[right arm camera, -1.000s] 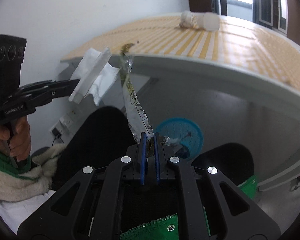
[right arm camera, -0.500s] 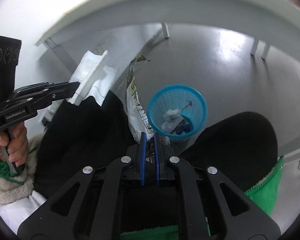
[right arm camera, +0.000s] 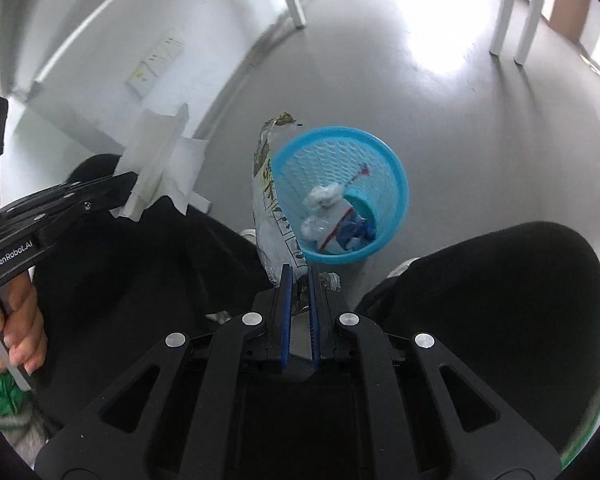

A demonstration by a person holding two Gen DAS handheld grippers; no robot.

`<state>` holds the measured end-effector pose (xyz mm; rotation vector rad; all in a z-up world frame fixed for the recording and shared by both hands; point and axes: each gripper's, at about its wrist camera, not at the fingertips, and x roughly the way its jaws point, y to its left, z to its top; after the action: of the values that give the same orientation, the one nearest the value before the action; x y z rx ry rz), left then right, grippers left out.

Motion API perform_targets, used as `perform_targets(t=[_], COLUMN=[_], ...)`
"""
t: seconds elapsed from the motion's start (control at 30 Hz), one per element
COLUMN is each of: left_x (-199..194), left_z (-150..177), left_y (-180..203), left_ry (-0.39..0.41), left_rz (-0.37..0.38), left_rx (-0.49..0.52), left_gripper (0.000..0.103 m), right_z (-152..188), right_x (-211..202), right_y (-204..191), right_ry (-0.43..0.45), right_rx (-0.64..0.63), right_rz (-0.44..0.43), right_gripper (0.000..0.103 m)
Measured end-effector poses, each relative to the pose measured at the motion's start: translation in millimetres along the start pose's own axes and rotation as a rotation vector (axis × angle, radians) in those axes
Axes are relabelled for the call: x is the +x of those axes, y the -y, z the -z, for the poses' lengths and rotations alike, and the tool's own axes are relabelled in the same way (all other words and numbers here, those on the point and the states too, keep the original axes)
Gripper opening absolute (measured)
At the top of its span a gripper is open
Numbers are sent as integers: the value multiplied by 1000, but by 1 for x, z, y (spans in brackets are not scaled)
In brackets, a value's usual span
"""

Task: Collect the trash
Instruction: 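Carry the gold wrapper and tissue with both tools over the wastebasket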

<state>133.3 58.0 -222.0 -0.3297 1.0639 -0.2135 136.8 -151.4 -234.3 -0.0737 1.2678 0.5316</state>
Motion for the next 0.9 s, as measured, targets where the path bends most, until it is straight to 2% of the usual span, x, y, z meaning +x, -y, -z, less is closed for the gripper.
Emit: perform_targets(t=[0.1,0.3,0.53,0.77,0.9], left_x=[20,58,105,135,159], left_z=[-11,-27,-44,-53,-58], left_y=[-10,-23,-33,-41,-54], left_ry=[-19,-65,-129,-186,-242], left_rz=[2,-19,-63,-77,-112], left_rx=[-47,-117,-171,-192,-233], left_gripper=[5,5,5,5,5], right_z=[-13,-33,-51,-68,-75], right_x=[20,60,98,134,159], right_y=[2,21,25,34,40], right_ry=[-19,-96,-154,-215,-263], right_rx=[3,98,76,63,88], right_rz=[49,50,86,122,128], right_gripper=[7,7,7,7,7])
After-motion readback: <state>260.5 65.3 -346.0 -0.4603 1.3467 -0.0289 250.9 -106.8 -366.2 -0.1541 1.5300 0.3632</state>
